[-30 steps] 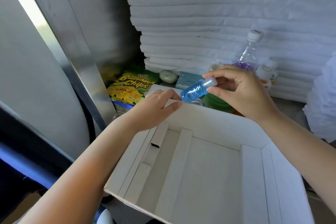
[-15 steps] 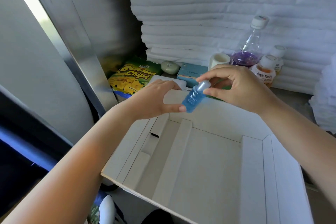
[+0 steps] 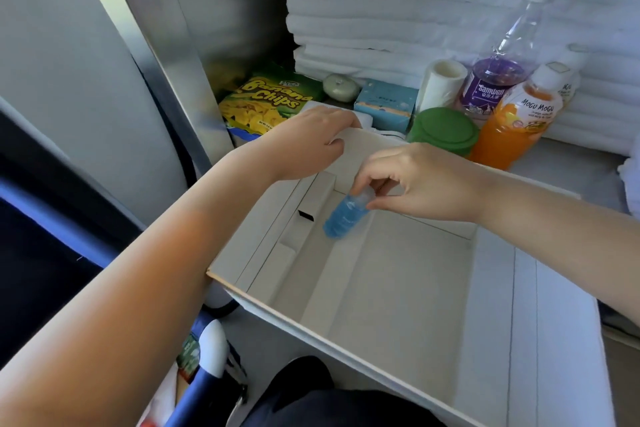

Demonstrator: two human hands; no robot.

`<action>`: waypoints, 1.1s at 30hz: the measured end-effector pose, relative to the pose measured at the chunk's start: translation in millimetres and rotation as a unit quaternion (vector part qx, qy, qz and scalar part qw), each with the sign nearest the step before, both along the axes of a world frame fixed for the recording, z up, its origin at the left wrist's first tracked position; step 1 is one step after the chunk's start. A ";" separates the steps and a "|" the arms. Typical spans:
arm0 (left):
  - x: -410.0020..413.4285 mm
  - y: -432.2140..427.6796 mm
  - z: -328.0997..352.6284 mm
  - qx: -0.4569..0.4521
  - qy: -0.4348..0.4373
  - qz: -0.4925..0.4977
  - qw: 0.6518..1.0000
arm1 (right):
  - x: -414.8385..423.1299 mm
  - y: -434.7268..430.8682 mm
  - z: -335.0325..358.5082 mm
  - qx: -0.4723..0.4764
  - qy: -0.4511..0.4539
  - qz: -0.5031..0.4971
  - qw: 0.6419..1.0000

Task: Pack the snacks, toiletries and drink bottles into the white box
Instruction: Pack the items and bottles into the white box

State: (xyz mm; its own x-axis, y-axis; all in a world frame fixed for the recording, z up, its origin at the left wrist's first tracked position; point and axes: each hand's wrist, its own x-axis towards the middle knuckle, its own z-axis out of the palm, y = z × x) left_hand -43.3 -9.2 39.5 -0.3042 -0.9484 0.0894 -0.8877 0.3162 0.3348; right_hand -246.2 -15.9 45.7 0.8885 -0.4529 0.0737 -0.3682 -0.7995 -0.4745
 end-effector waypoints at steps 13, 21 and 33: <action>-2.7 5.8 4.7 -0.031 -0.063 -0.005 0.998 | 45.5 3.7 -28.7 0.143 0.109 -0.013 0.984; -1.5 5.1 2.3 -0.039 -0.063 -0.005 0.997 | 58.0 17.1 -54.1 0.111 0.157 -0.034 0.981; -0.1 10.2 -5.0 -0.075 -0.048 -0.003 0.996 | 53.7 25.8 -52.9 0.028 0.220 0.014 0.975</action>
